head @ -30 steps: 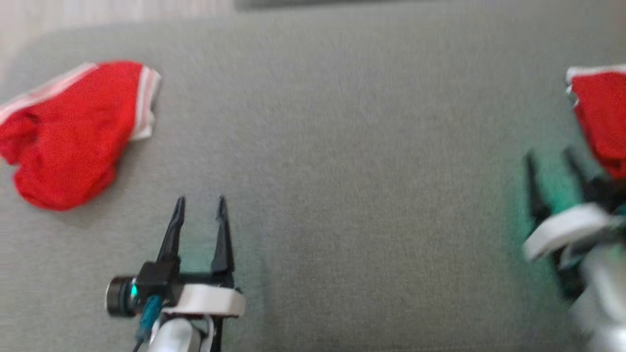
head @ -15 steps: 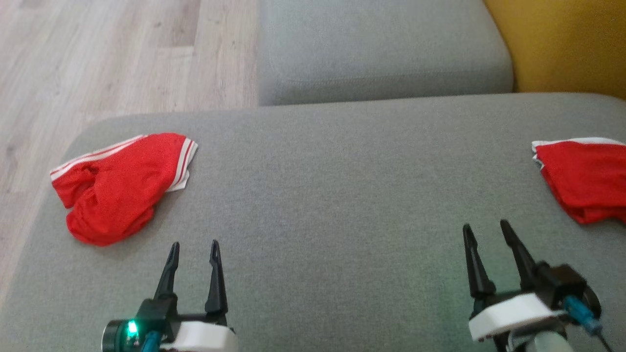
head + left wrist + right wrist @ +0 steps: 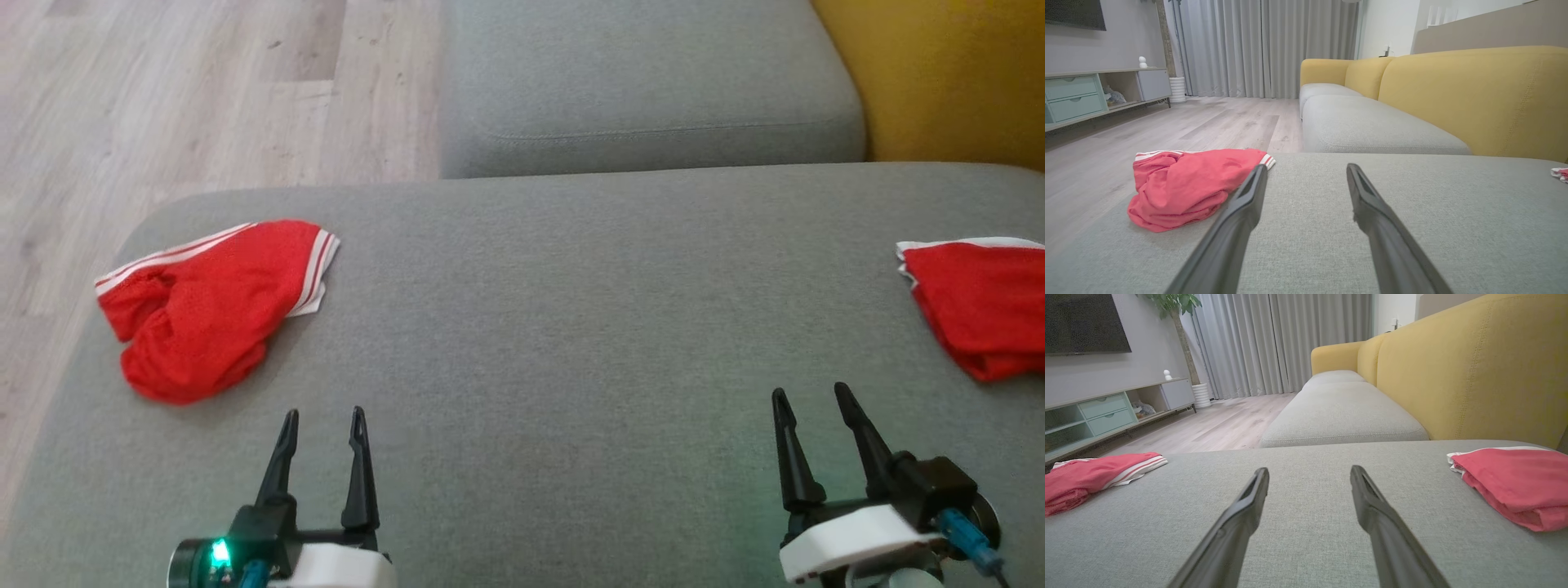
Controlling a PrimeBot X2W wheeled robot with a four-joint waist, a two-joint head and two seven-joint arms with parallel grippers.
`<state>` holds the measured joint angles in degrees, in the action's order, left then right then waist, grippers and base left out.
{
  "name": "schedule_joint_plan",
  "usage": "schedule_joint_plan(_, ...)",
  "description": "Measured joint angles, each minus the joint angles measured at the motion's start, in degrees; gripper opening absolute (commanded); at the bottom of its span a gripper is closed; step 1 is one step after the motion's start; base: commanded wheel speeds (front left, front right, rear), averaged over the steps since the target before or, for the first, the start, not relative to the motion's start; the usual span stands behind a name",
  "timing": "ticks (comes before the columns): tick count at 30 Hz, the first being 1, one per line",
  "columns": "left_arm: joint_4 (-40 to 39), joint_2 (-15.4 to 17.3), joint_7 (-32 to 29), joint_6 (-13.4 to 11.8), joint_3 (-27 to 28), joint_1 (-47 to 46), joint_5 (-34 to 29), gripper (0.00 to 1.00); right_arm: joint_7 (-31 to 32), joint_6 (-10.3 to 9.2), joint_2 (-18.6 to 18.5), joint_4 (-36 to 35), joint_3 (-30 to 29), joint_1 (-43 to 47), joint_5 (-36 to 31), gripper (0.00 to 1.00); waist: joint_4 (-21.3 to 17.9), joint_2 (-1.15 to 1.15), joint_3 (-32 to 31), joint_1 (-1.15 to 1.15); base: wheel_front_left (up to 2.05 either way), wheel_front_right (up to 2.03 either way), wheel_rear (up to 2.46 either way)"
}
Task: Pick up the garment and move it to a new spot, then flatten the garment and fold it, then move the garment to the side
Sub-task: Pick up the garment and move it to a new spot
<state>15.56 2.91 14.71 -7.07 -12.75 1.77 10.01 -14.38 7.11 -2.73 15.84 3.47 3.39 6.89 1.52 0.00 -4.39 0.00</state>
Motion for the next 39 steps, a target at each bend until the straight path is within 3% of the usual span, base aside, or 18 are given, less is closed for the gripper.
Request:
schedule_joint_plan(10,-1.71,0.0,0.0,-0.33,2.49,-0.16,-1.13,1.0,0.0,0.0,0.04,0.02,0.53,-0.26,0.7,1.0,7.05,0.0,1.58,0.0,0.0,0.0,0.0)
schedule_joint_plan(20,-6.61,0.03,0.0,-0.03,9.25,-0.24,-3.61,1.0,0.0,0.0,0.16,-0.33,-1.46,-1.88,0.03,1.0,19.59,0.0,4.65,0.0,0.0,0.0,0.0)
schedule_joint_plan(25,-7.7,-0.03,0.0,0.59,10.56,-1.82,-3.6,1.0,0.0,0.0,-0.3,-1.64,-2.23,-4.4,-0.73,1.0,22.7,0.0,8.7,0.0,0.0,0.0,0.0)
schedule_joint_plan(29,-8.4,-0.12,0.0,2.09,11.0,-10.66,-3.99,1.0,0.0,0.0,-3.9,-1.98,-1.4,-6.86,-1.54,1.0,23.13,0.0,13.65,0.01,0.0,0.0,0.0)
schedule_joint_plan(32,-4.26,-0.11,0.0,5.01,11.15,-20.73,-3.77,1.0,0.0,0.0,-7.26,-2.53,-0.97,-9.51,-1.98,1.0,22.77,0.0,17.84,0.02,0.0,0.0,0.0)
schedule_joint_plan(36,8.06,1.31,-0.05,6.97,11.18,-34.78,-3.8,1.0,0.0,0.0,-11.52,-3.97,-0.6,-12.74,-2.35,1.0,21.66,0.0,23.49,0.02,0.0,0.0,0.0)
schedule_joint_plan(39,18.95,3.26,-3.52,7.59,11.71,-45.57,-3.79,1.0,0.0,0.0,-14.34,-4.63,0.02,-14.99,-2.66,1.0,20.34,-0.01,27.57,0.03,0.0,0.0,0.0)
